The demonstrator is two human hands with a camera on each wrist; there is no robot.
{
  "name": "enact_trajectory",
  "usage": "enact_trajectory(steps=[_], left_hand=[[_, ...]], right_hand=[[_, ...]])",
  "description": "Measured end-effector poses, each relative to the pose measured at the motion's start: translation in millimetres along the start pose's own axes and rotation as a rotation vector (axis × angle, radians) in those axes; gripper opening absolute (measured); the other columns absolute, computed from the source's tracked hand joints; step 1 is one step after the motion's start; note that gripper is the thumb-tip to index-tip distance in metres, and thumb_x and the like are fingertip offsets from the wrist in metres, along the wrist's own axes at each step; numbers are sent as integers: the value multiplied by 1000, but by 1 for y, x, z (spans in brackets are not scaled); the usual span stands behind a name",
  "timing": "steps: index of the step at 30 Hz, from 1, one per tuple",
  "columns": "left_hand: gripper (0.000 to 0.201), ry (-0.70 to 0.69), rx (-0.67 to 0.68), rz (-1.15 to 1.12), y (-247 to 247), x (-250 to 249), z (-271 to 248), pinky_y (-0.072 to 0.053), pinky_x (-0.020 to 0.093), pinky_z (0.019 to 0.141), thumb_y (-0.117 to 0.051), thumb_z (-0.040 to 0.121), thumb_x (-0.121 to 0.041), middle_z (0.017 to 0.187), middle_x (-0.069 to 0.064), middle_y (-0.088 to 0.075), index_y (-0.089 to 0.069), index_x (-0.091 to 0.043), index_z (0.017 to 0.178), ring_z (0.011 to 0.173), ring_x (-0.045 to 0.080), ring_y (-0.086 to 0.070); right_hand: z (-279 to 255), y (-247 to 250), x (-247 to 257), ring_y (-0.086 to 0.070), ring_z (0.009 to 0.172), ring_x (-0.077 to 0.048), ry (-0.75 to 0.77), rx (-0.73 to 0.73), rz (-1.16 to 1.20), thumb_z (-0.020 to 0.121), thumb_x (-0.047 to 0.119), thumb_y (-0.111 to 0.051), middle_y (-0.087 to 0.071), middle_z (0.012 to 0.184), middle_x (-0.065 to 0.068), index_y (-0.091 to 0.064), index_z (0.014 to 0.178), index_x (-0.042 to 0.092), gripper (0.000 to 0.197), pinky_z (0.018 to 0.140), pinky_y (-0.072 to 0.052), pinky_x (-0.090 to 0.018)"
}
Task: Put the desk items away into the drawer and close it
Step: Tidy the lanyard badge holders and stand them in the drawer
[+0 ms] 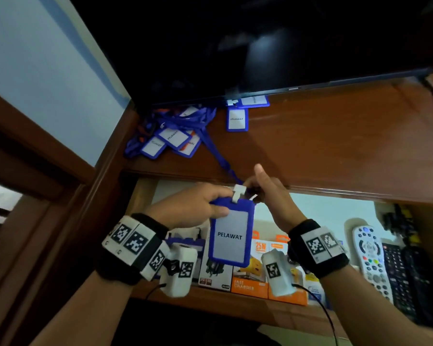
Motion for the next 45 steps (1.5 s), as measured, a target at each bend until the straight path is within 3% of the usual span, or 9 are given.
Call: enact_trajectory(steps=[5, 8, 17, 20, 23, 26, 31, 38, 45], left_hand=[[24, -116, -314, -370, 17, 10, -24, -45, 48, 93, -57, 89, -10, 103, 19, -64, -56, 3, 110, 94, 27, -59], [23, -143, -474, -590, 19, 16, -29, -45, 45, 94, -49, 93, -1, 101, 11, -67, -59, -8, 113, 94, 24, -60], [20, -154, -637, -772, 10, 30, -29, -44, 43, 84, -61, 85, -16, 101, 4, -66, -58, -24, 103, 92, 23, -56], [20, -112, -657, -751, 7, 34, -27, -47, 32, 75, -54, 94, -7, 104, 7, -65, -55, -17, 110, 86, 17, -57], [23, -82, -653, -766, 2, 36, -25, -50, 42, 82, -53, 95, -9, 110, 12, -66, -55, -14, 117, 90, 21, -60], [17, -72, -633, -800, 3, 40, -23, -50, 35, 77, -57, 93, -11, 103, 5, -67, -56, -23, 104, 86, 18, -61], [52, 39, -492, -780, 21, 59, -24, -49, 37, 84, -79, 73, -14, 106, 4, -66, -50, -20, 116, 92, 19, -63], [43, -55, -25, -683, 34, 69, -30, -52, 38, 90, -73, 71, -13, 112, 18, -68, -65, -7, 112, 100, 28, -65], [20, -88, -106, -317, 40, 79, -28, -48, 21, 73, -79, 72, -14, 87, -1, -74, -77, -15, 92, 75, 8, -63]], right_hand=[[-14, 1, 5, -44, 54, -6, 110, -14, -47, 92, 28, -56, -53, 54, 5, -57, 60, 9, 37, 55, -32, -17], [-25, -6, 9, -34, 50, -4, 109, -60, -42, 95, 12, -53, -42, 52, 8, -52, 65, 1, 32, 52, -29, -15], [-58, -58, 33, -26, 62, -29, 94, -217, 221, 79, 69, -53, -31, 66, -17, -48, 68, 7, 63, 58, -28, -32], [-65, -61, 39, -36, 55, -12, 101, -201, 230, 91, 50, -50, -40, 57, 2, -55, 55, 25, 45, 56, -31, -23], [-70, -63, 44, -45, 46, 1, 119, -207, 130, 95, 8, -51, -53, 48, 15, -58, 61, 29, 41, 52, -36, -12], [-73, -66, 47, -47, 41, 2, 85, -251, 100, 94, 1, -52, -52, 44, 15, -54, 66, 21, 34, 44, -39, -10], [-80, -64, 44, -50, 58, -32, 9, -221, 142, 94, 10, -55, -49, 45, 8, -69, 91, 7, 14, 58, -50, -58], [-80, -60, 40, -62, 54, -16, 4, -149, 204, 82, 7, -67, -73, 70, -4, -73, 85, 6, 7, 45, -43, -19], [-79, -64, 34, -65, 53, -9, -113, -78, 214, 91, -5, -51, -73, 67, -1, -66, 89, -1, 15, 48, -47, -16]])
Point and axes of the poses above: each hand's wrist, its own z-axis towards the middle knuckle, its own y-axis out of the back of the hand, x = y × z, the point moved 2 cm from there along z, towards the middle knuckle
